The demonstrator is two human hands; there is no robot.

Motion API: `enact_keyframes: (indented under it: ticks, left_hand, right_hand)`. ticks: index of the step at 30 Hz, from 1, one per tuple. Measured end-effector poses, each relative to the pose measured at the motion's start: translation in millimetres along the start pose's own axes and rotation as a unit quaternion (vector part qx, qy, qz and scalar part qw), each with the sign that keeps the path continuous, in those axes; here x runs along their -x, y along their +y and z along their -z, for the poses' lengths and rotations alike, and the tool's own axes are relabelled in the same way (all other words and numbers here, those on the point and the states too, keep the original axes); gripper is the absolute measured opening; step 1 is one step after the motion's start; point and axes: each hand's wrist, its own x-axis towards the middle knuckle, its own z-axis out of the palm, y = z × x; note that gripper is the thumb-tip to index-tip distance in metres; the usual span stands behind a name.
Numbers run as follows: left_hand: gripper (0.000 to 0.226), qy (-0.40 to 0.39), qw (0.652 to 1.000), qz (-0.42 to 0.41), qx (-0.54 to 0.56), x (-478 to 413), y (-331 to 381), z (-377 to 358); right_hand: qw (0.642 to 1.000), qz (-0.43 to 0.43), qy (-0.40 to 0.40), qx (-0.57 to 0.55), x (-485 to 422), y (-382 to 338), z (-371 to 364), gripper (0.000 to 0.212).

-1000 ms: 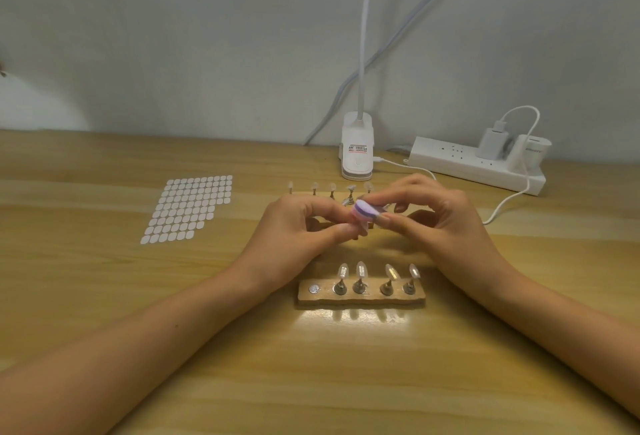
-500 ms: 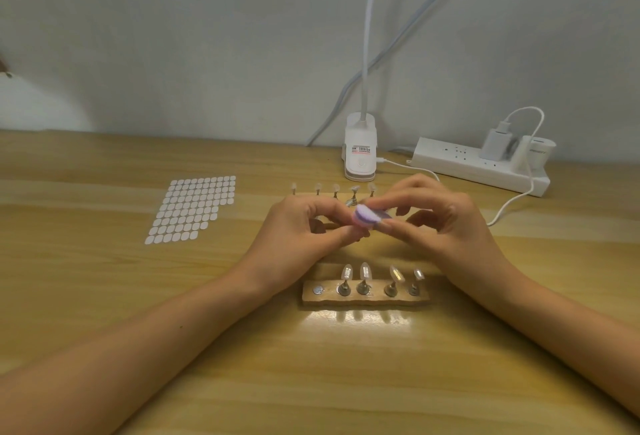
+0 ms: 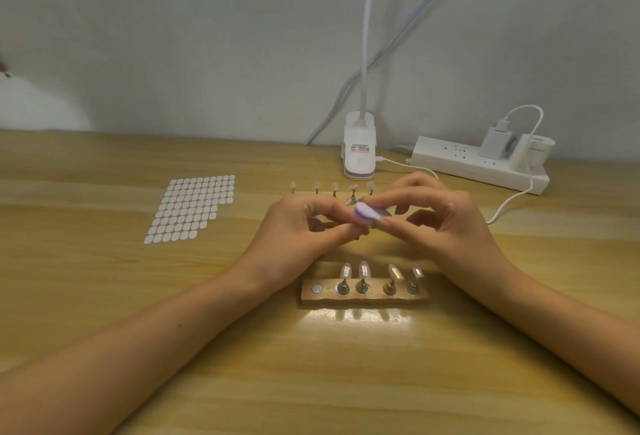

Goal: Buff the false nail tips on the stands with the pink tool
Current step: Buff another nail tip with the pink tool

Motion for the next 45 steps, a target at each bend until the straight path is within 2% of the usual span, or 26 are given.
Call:
enact_keyframes:
  ticks: [2, 5, 9, 12, 16, 19, 23, 26, 30, 33, 37, 40, 45]
  left_hand:
    - [0.007, 0.000, 1.000, -0.002, 0.001, 0.4, 1.3, -0.1]
    - [0.006, 0.003, 1.000, 0.000, -0.009, 0.2, 1.2, -0.2]
    - [0.012, 0.004, 1.000, -0.004, -0.004, 1.5, 2.3, -0.1]
    - [0.007, 0.003, 1.000, -0.005, -0.011, 0.9, 1.9, -0.1]
    - [0.010, 0.006, 1.000, -0.006, -0.004, 1.2, 1.0, 0.3]
    - [0.006, 0.001, 1.000, -0.005, -0.006, 0.6, -0.9, -0.1]
    - [0.017, -0.002, 1.000, -0.005, 0.019, 0.7, -1.9, 0.7]
    - [0.013, -0.005, 1.000, 0.001, 0.012, -0.3, -4.0, 2.3]
    - [0.014, -0.009, 1.000, -0.001, 0.007, 0.0, -3.7, 2.1]
    - [0.010, -0.008, 1.000, -0.001, 0.008, -0.5, -4.3, 2.2]
    - [0.011, -0.001, 1.000, -0.001, 0.011, 0.2, -3.7, 1.4]
    - [0.008, -0.002, 1.000, 0.003, 0.013, 0.0, -3.6, 1.7]
    - [0.009, -0.007, 1.000, 0.001, 0.009, 1.3, -2.0, 1.4]
  right_hand:
    - [1.000, 0.000, -0.014, -0.010, 1.1, -0.9, -2.0, 0.028]
    - [0.998, -0.053, 0.016, -0.015, -0.1, 1.8, 0.1, 0.026]
    - [0.999, -0.019, -0.014, -0.022, 1.3, -2.7, -3.1, 0.030]
    - [0.998, -0.054, 0.015, -0.013, 1.0, -1.6, -0.7, 0.030]
    - [0.999, -0.018, -0.020, -0.040, 3.0, -5.1, -3.9, 0.028]
    - [0.999, -0.048, 0.017, -0.013, 1.6, -2.2, -1.2, 0.029]
    - [0.999, -0.022, -0.013, -0.036, 3.3, -4.4, -1.9, 0.031]
    - [0.999, -0.042, 0.016, -0.018, 1.3, -3.2, -0.7, 0.031]
    - [0.999, -0.024, -0.012, -0.036, 2.2, -4.2, -2.3, 0.032]
    - [0.999, -0.044, 0.027, -0.013, 1.5, -2.6, -0.1, 0.033]
    - [1.000, 0.016, -0.012, -0.005, 3.7, -5.1, -4.6, 0.029]
    - [1.000, -0.001, 0.025, 0.003, 1.7, -3.4, -1.1, 0.029]
    - [1.000, 0.002, -0.002, -0.017, 3.8, -2.9, -3.1, 0.030]
